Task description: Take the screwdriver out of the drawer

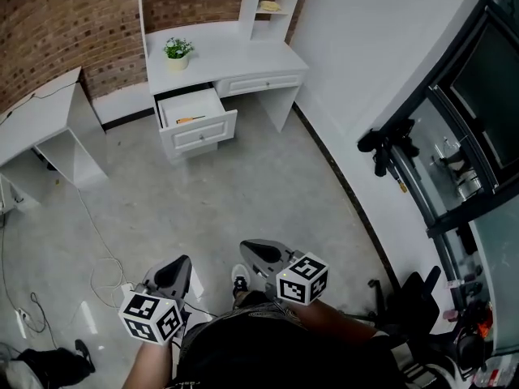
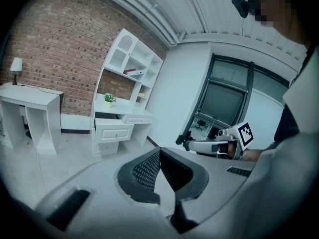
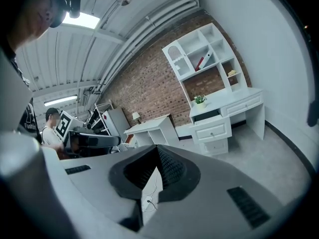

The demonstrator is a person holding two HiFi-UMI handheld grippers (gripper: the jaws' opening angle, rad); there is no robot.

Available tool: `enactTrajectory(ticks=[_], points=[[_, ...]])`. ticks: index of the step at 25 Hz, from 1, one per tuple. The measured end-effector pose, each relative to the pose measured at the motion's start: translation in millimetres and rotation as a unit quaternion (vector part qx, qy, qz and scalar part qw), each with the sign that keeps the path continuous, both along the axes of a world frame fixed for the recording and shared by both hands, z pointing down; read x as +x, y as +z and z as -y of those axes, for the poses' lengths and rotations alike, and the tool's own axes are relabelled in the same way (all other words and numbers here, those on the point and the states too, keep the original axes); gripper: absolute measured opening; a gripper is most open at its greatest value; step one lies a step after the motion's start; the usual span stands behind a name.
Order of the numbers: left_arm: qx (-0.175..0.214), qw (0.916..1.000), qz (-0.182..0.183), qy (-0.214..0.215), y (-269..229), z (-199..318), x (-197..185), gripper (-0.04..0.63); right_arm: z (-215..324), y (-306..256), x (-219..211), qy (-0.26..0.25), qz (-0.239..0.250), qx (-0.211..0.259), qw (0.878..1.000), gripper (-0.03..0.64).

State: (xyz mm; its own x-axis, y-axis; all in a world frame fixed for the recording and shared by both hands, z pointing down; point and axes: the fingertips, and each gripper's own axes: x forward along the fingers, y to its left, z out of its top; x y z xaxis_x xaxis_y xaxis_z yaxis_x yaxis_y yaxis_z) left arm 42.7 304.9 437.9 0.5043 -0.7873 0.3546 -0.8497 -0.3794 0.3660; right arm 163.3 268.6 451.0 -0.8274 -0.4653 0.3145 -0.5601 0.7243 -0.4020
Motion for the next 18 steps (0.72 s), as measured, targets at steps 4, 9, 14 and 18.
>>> enactTrajectory(ticks=[4,9,14,18], points=[[0.004,0.9999,0.006,-0.009,-5.2,31.6,5.4,0.017,35.8,-4.9,2.7,-0.012,0.002,0.005,1.0,0.005],[0.005,0.9998,0.011,-0.018,-8.7,66.9,18.4,0.017,75.2,-11.7,12.9,-0.027,0.002,0.015,1.0,0.005],[0.008,0.9995,0.014,-0.027,-8.7,101.2,32.4,0.017,112.0,-10.0,28.5,-0.034,0.004,0.022,0.999,0.005],[0.006,0.9992,0.023,-0.032,-9.2,124.2,40.9,0.017,136.0,-6.6,36.8,-0.038,0.011,0.02,0.999,0.005]])
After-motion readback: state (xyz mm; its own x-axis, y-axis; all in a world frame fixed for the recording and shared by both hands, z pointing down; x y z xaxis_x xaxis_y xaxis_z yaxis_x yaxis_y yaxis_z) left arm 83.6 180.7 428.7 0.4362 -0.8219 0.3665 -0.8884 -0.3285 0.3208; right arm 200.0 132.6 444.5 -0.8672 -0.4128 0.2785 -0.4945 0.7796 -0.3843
